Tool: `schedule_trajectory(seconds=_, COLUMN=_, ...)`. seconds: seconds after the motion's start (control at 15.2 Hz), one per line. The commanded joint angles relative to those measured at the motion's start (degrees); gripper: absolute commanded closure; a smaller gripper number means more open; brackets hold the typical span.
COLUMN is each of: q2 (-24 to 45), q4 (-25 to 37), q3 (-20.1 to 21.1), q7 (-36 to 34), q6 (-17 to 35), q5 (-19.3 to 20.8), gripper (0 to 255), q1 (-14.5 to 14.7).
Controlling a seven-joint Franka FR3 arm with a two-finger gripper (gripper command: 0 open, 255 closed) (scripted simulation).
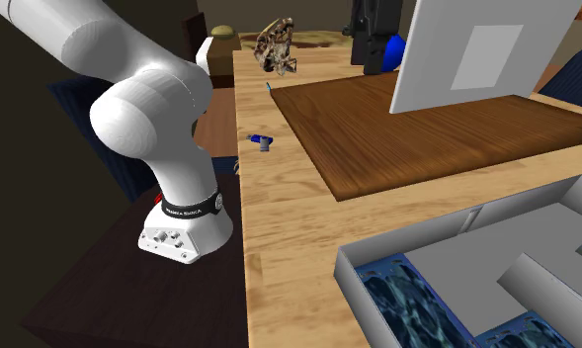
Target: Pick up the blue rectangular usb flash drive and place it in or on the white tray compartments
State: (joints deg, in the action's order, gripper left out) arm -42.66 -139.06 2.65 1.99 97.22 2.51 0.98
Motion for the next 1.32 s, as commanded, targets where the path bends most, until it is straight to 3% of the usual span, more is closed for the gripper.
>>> schedule_trajectory(seconds=0.0, q2=0.0, q4=0.0, q3=0.0, q7=0.0, q6=0.0, q5=0.0, gripper=0, q1=0.0)
schedule_trajectory(seconds=0.53, q2=-9.6, q4=-11.7, q3=4.1, q7=-11.5, q6=-6.6, q5=-4.5, gripper=0, q1=-1.1)
schedule_trajectory(seconds=1.06, q2=-20.0, q4=-21.5, q3=9.6, q7=-24.4, q6=-15.5, q5=-13.2, gripper=0, q1=0.0)
schedule_trajectory(seconds=1.25, q2=-21.3, q4=-23.7, q3=10.2, q7=-25.1, q6=-15.0, q5=-14.1, gripper=0, q1=0.5)
